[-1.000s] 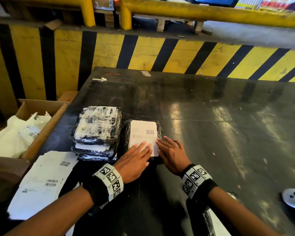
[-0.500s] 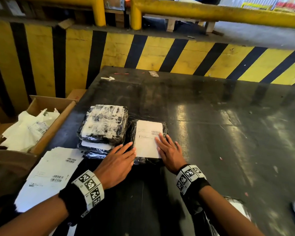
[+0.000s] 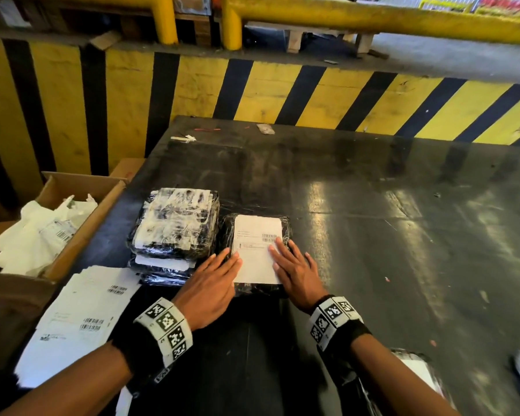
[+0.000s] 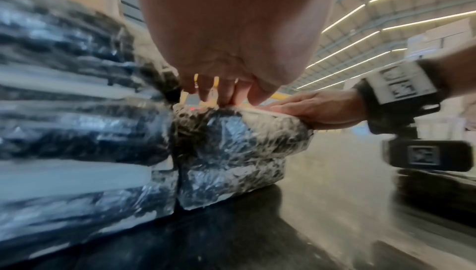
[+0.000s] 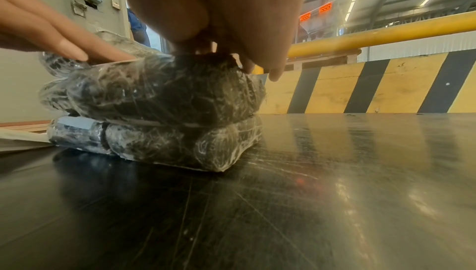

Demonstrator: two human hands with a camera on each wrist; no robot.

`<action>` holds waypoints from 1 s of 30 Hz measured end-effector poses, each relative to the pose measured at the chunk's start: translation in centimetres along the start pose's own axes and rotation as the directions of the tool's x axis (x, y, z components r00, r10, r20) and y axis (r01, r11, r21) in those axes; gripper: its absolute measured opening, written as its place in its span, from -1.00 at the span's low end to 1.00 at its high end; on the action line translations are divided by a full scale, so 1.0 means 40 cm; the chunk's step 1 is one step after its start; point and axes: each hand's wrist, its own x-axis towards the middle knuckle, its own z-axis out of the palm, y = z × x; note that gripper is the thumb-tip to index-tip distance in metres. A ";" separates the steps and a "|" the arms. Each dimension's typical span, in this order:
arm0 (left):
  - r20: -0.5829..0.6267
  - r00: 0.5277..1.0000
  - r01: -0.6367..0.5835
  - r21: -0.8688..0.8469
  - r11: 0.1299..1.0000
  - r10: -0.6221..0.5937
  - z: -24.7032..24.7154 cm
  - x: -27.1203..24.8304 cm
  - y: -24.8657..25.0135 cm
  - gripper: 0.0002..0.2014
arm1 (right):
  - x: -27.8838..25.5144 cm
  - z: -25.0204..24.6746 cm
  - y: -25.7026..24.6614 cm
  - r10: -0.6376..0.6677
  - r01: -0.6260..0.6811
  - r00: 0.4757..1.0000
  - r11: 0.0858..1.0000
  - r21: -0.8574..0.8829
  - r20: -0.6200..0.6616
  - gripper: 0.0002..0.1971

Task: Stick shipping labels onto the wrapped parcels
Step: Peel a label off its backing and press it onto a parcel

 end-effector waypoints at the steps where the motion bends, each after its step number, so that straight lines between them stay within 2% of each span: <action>1: -0.011 1.000 0.003 0.015 1.000 -0.003 -0.005 -0.010 0.004 -0.26 | 0.000 0.001 0.001 -0.001 0.001 1.000 1.000 0.001 0.002 -0.41; 5: -0.067 0.998 0.010 0.034 0.999 -0.007 -0.055 0.009 0.029 -0.30 | 0.001 0.003 0.001 0.001 -0.001 1.000 1.000 0.019 0.004 -0.41; 7: -0.112 0.994 0.014 0.029 0.999 -0.010 -0.076 0.066 0.051 -0.43 | 0.003 0.002 0.004 -0.005 0.005 1.000 1.000 0.026 -0.008 -0.42; 9: -0.047 0.999 0.021 0.022 1.000 -0.020 -0.071 0.129 0.061 -0.51 | 0.004 0.004 0.008 -0.011 0.012 1.000 0.999 0.031 -0.016 -0.43; 12: 0.072 0.994 0.082 0.057 0.995 -0.086 -0.052 0.173 0.058 -0.47 | 0.006 0.006 0.011 -0.015 0.017 0.999 0.999 0.042 -0.029 -0.44; 16: 0.065 0.992 0.099 0.117 0.988 -0.107 -0.046 0.124 0.052 -0.42 | 0.004 0.010 0.010 -0.017 0.018 0.999 0.999 0.044 -0.029 -0.27; 20: 0.156 0.978 0.116 0.130 0.985 -0.136 -0.059 0.066 0.040 -0.43 | 0.004 0.008 0.007 -0.016 0.017 1.000 0.999 0.039 -0.024 -0.25; 22: 0.123 0.983 0.121 0.135 0.983 -0.138 -0.082 0.073 0.038 -0.53 | 0.004 0.005 0.003 -0.006 0.007 1.000 0.999 0.041 -0.019 -0.23; 24: 0.032 0.993 0.111 0.128 0.986 -0.116 -0.105 0.111 0.043 -0.63 | 0.005 0.006 0.001 0.000 0.001 1.000 0.999 0.048 -0.013 -0.26; 27: 0.030 0.991 0.127 0.101 0.987 -0.131 -0.103 0.202 0.049 -0.51 | 0.004 0.005 -0.001 0.003 -0.002 1.000 0.998 0.056 -0.022 -0.24; 30: 0.084 0.983 0.156 0.108 0.982 -0.165 -0.078 0.266 0.050 -0.44 | 0.004 0.007 0.002 -0.002 0.004 1.000 0.998 0.065 -0.030 -0.09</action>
